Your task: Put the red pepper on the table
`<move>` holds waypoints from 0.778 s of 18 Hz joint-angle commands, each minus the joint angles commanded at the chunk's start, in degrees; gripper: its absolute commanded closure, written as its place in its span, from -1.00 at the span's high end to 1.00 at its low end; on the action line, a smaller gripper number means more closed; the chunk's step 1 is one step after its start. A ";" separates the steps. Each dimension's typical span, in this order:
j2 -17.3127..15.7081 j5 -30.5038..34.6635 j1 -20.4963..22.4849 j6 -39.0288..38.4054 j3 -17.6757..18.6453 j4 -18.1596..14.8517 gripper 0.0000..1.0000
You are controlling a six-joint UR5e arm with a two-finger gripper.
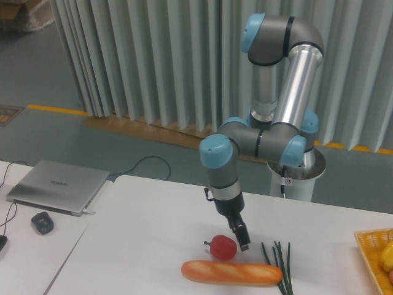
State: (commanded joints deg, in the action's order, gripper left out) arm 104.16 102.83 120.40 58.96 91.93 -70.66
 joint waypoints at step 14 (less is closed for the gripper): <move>-2.55 -0.70 8.88 10.91 -0.53 -3.08 1.00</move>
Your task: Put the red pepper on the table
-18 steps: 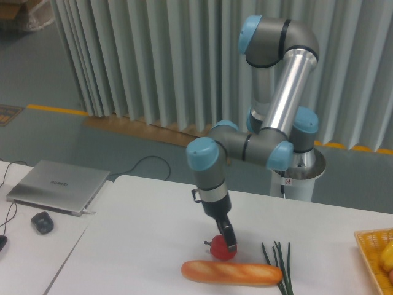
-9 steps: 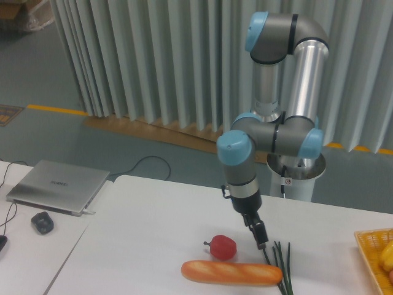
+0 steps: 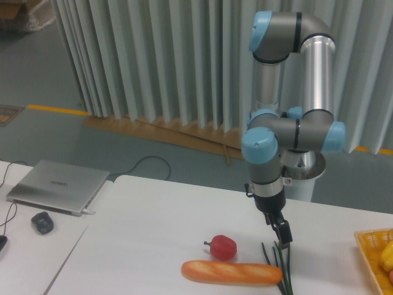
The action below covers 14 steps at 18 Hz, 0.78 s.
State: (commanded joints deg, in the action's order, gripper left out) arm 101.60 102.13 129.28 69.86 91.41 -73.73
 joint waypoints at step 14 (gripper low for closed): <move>-4.83 -5.98 7.04 9.50 -0.09 -7.38 1.00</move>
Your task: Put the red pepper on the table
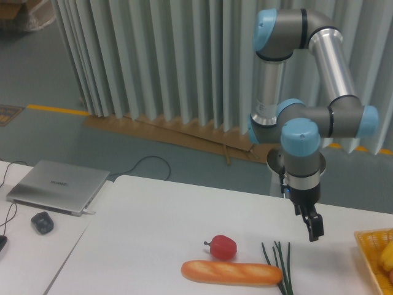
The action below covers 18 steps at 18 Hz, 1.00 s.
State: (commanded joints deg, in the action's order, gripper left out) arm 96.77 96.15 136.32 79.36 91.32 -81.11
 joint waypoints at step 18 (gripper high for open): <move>-1.67 -6.86 2.11 -0.97 -1.06 -5.20 1.00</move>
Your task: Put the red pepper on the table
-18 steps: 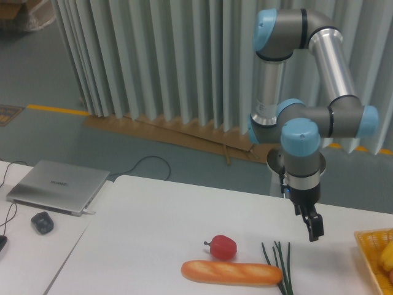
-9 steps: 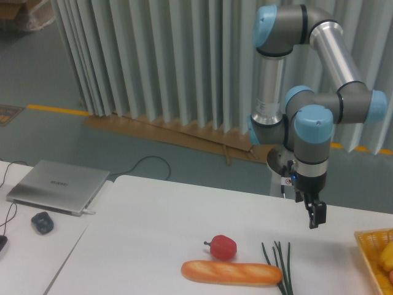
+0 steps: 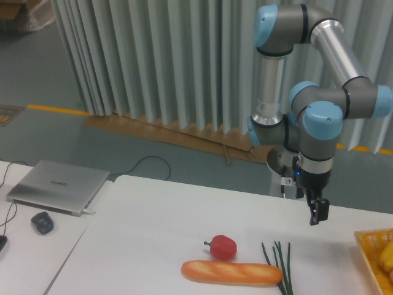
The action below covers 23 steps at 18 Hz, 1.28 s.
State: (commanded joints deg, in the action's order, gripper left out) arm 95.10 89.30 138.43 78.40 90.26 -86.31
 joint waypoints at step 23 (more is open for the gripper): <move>-4.75 1.14 -6.33 0.53 0.80 -4.39 1.00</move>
State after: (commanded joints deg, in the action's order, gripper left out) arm 90.35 90.44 132.10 78.93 91.06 -90.70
